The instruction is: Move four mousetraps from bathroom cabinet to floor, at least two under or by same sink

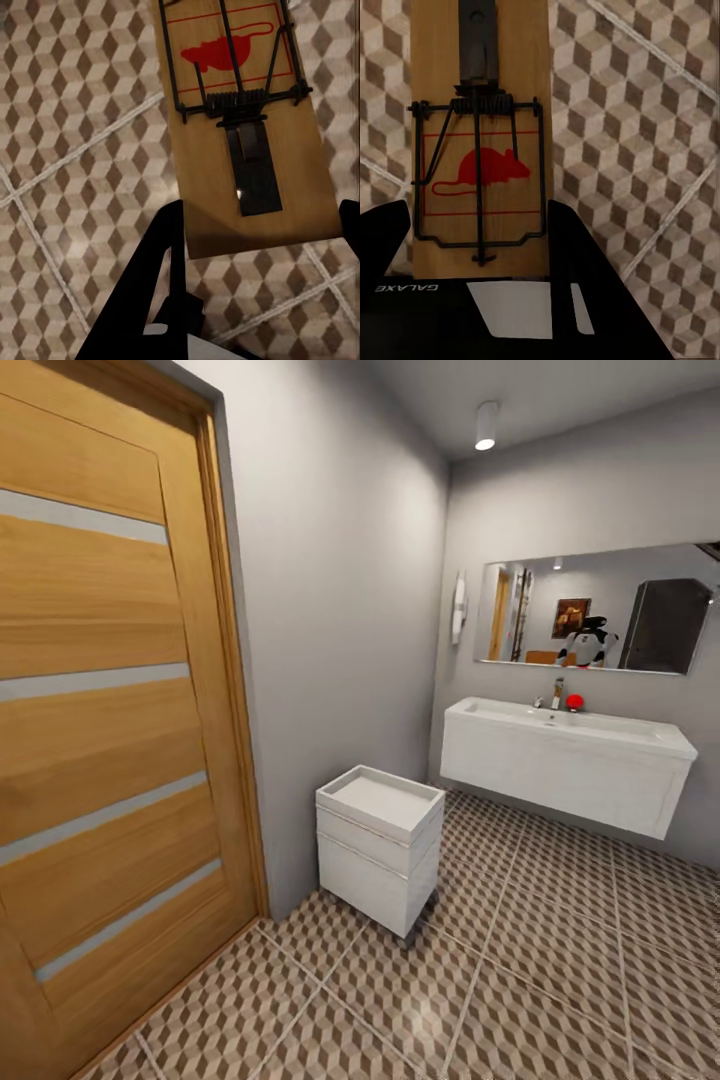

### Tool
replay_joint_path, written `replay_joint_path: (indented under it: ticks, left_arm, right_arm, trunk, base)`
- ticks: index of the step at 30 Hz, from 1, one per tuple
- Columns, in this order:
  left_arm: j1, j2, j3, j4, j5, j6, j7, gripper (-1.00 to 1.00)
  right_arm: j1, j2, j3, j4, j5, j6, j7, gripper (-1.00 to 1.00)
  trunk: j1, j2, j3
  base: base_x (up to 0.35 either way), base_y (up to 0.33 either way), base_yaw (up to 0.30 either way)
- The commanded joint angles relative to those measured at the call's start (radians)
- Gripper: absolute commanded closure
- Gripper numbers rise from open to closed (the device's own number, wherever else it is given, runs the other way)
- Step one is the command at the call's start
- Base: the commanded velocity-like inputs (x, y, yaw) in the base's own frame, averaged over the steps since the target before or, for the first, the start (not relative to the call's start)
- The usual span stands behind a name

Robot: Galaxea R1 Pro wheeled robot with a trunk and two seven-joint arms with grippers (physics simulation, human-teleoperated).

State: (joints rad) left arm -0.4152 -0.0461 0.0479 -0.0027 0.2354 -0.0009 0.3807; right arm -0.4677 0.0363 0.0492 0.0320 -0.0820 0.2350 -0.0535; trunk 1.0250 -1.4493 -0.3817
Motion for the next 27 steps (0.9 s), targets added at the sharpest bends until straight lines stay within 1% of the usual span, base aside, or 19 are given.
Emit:
replay_joint_path:
  ticks: [1, 7, 27]
  left_arm:
    - [0.000, 0.000, 0.004, 0.000, -0.001, 0.001, 0.003, 1.00]
    - [-0.001, 0.000, 0.004, 0.000, -0.001, 0.000, 0.003, 1.00]
    - [0.000, -0.001, 0.004, 0.000, -0.001, -0.001, 0.003, 1.00]
  right_arm:
    - [-0.002, 0.001, 0.005, 0.002, -0.009, 0.001, -0.002, 1.00]
    - [-0.002, 0.000, 0.005, 0.002, -0.009, 0.001, 0.015, 1.00]
    - [-0.002, 0.000, 0.004, 0.002, -0.009, 0.002, 0.017, 1.00]
  trunk:
    - [0.000, -0.001, -0.001]
    - [0.000, -0.001, -0.001]
    - [0.000, -0.001, -0.001]
  base:
    - [0.000, 0.000, -0.300]
    - [0.000, 0.000, -0.300]
    - [0.000, 0.000, -0.300]
